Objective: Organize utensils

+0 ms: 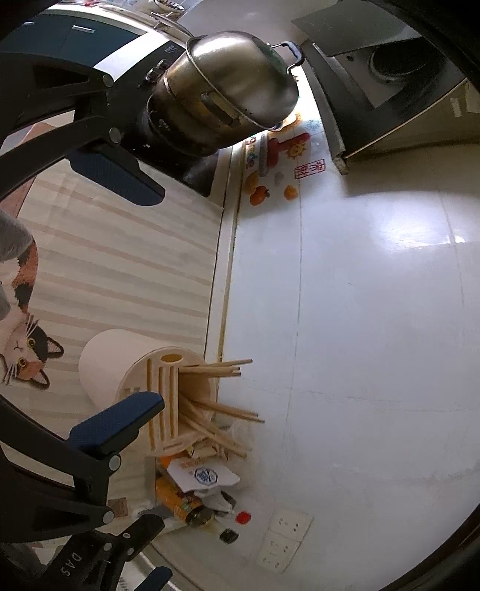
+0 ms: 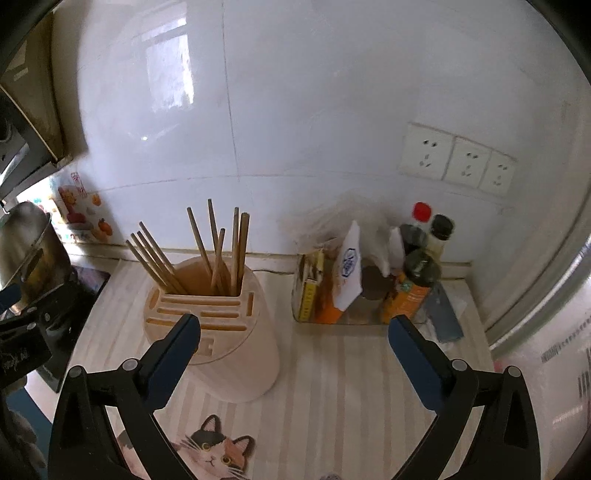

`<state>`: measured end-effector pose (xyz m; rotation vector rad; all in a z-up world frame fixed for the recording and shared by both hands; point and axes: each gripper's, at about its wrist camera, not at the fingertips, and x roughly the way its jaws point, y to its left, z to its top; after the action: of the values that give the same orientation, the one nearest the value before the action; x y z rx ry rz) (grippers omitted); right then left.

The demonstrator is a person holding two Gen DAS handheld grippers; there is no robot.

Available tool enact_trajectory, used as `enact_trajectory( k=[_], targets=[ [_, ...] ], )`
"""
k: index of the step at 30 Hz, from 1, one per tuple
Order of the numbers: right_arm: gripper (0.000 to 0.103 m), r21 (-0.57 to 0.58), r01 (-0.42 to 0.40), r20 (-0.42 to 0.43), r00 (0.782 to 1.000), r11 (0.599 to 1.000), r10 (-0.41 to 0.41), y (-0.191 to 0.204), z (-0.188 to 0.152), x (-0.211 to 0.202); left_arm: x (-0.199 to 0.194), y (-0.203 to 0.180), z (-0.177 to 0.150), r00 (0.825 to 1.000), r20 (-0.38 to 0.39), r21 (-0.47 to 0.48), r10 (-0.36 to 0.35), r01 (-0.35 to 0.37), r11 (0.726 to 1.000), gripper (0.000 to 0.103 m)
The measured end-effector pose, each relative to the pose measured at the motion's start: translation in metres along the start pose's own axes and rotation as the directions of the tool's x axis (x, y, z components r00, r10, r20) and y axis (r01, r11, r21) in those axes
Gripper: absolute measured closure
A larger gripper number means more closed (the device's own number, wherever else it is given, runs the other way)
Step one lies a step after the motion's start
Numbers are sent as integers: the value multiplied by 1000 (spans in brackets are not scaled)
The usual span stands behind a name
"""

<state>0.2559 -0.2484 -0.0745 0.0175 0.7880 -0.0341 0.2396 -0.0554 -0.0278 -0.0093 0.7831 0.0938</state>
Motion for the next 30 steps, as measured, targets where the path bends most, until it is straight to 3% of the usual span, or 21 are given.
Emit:
enact_trajectory(
  k=[17, 30],
  targets=[
    [0, 97, 110, 163, 979, 989, -125, 29, -59, -177, -154, 50, -51, 984, 134, 86, -120, 109, 990, 0],
    [0, 101, 145, 216, 962, 984, -164, 47, -100, -263, -200, 70, -83, 980, 146, 87, -139, 127, 988, 0]
  ],
)
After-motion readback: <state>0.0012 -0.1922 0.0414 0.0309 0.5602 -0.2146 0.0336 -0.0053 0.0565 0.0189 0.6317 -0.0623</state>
